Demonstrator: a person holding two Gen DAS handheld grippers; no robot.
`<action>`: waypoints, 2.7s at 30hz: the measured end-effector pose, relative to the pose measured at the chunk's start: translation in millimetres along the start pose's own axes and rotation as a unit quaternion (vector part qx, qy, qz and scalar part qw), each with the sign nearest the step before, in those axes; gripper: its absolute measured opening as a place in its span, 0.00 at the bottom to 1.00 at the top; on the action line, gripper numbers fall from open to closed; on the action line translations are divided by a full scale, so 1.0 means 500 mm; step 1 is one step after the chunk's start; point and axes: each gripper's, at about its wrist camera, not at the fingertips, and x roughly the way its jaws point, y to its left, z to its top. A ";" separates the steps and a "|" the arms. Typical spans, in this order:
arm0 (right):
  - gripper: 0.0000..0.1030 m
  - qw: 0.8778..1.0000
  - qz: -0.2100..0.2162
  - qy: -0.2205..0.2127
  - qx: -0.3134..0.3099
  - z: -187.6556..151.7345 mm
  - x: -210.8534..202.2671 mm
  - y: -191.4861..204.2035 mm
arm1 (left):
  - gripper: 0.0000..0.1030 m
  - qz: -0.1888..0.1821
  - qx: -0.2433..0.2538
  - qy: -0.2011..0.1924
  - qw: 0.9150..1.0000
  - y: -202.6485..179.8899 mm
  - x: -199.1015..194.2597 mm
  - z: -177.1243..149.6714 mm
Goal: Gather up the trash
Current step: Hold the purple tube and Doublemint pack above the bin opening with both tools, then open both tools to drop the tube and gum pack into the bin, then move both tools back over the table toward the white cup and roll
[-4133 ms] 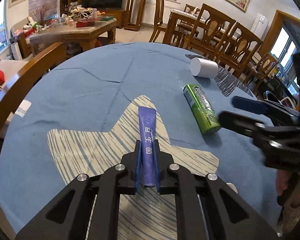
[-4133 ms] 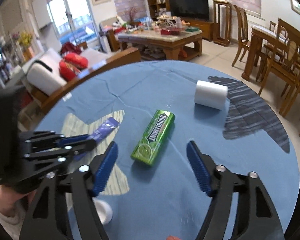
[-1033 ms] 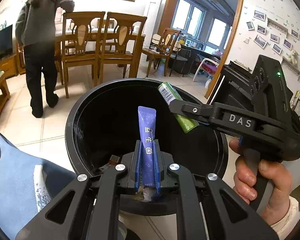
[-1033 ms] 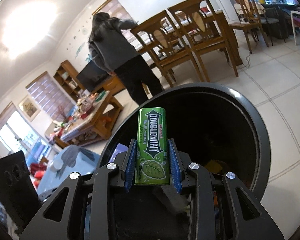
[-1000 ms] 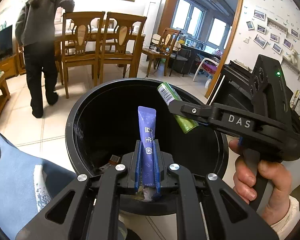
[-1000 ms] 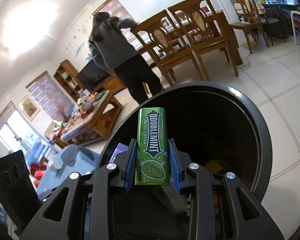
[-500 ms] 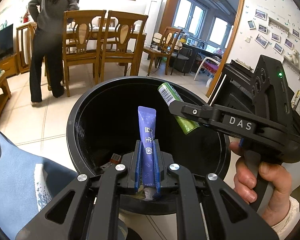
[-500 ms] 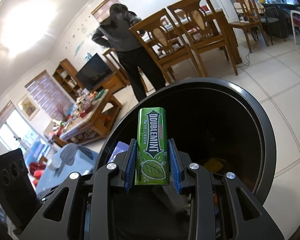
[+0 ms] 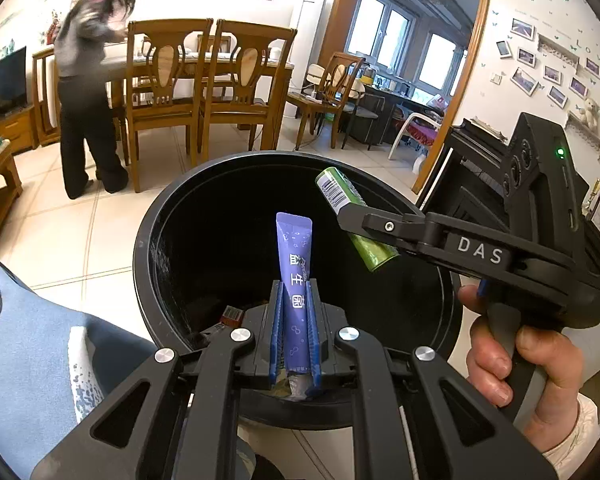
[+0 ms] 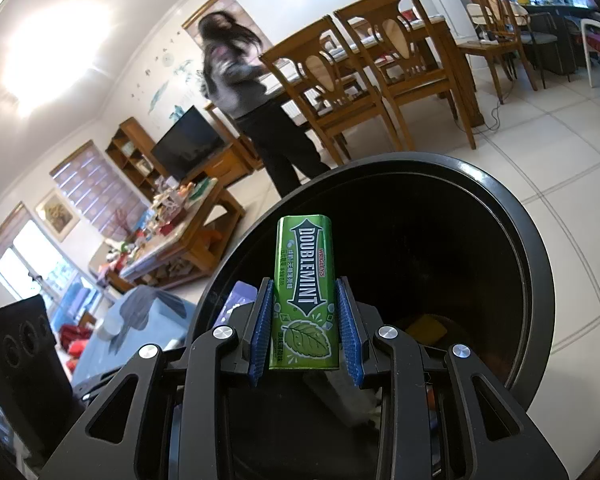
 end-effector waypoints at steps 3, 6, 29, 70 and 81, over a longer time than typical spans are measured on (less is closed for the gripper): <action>0.31 1.000 -0.001 0.000 0.000 0.000 0.000 0.001 | 0.12 0.000 0.000 0.001 1.000 0.000 0.001 0.000; 0.31 1.000 -0.001 0.000 0.000 0.000 0.000 0.001 | 0.12 0.000 0.000 0.001 1.000 0.000 0.002 0.000; 0.31 1.000 -0.010 0.002 0.003 -0.028 0.011 0.000 | 0.12 0.000 0.004 0.006 1.000 -0.006 0.017 -0.007; 0.65 1.000 0.001 0.003 -0.007 -0.037 -0.005 0.020 | 0.89 0.070 0.065 0.009 0.995 -0.043 -0.005 -0.034; 0.71 0.995 0.053 0.024 -0.077 -0.069 -0.068 0.164 | 0.89 0.110 -0.031 0.009 0.993 0.029 -0.228 -0.098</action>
